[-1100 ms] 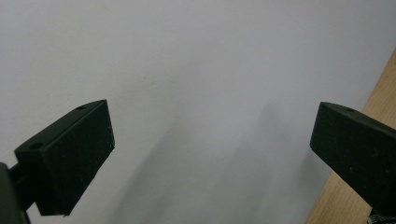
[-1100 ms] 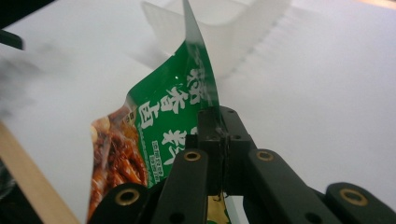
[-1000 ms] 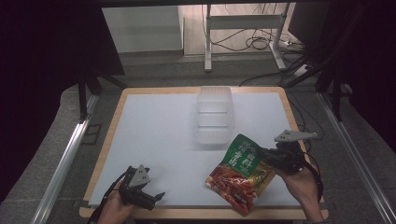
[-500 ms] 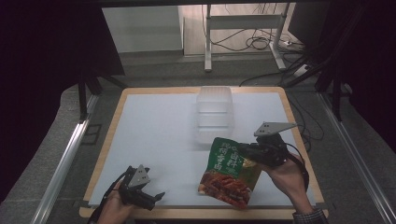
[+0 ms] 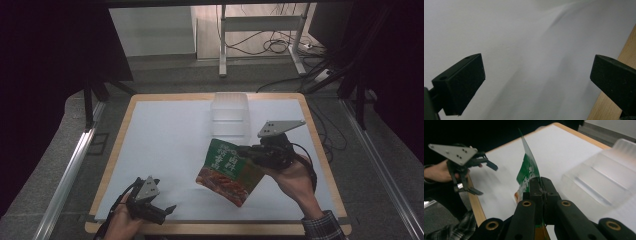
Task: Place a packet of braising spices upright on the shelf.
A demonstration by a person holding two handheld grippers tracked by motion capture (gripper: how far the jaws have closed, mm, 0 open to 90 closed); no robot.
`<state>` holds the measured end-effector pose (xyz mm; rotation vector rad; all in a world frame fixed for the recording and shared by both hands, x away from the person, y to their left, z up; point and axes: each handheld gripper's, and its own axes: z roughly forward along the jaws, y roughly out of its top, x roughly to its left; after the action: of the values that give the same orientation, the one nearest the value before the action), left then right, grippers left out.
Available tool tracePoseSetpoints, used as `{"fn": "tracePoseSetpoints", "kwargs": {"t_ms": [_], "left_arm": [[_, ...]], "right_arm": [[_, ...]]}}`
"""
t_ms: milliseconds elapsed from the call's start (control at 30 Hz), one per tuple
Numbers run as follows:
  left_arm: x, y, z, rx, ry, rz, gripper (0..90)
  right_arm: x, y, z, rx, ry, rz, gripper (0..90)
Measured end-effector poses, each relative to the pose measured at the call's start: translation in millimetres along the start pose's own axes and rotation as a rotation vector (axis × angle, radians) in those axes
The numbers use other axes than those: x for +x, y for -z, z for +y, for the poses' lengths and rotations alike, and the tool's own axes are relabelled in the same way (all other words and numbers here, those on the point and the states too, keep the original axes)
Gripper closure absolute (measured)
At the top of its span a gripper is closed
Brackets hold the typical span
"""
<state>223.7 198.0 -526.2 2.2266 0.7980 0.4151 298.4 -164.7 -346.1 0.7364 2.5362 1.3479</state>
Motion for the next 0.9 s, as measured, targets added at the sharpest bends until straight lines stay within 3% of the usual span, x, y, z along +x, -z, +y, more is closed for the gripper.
{"fn": "tracePoseSetpoints", "kwargs": {"t_ms": [133,433,900], "left_arm": [[0.2,0.0,-0.2,-0.003,0.0,0.001,0.0],[0.4,0.6,-0.2,-0.005,0.001,0.001,0.0],[0.4,1.2,0.4,-0.002,0.0,0.004,0.0]], "right_arm": [[1.5,-9.3,11.6,-0.011,0.018,0.006,88.1],[-5.7,-29.7,36.5,-0.03,0.024,-0.035,88.2],[-20.9,-55.3,69.9,-0.083,-0.02,0.022,88.3]]}}
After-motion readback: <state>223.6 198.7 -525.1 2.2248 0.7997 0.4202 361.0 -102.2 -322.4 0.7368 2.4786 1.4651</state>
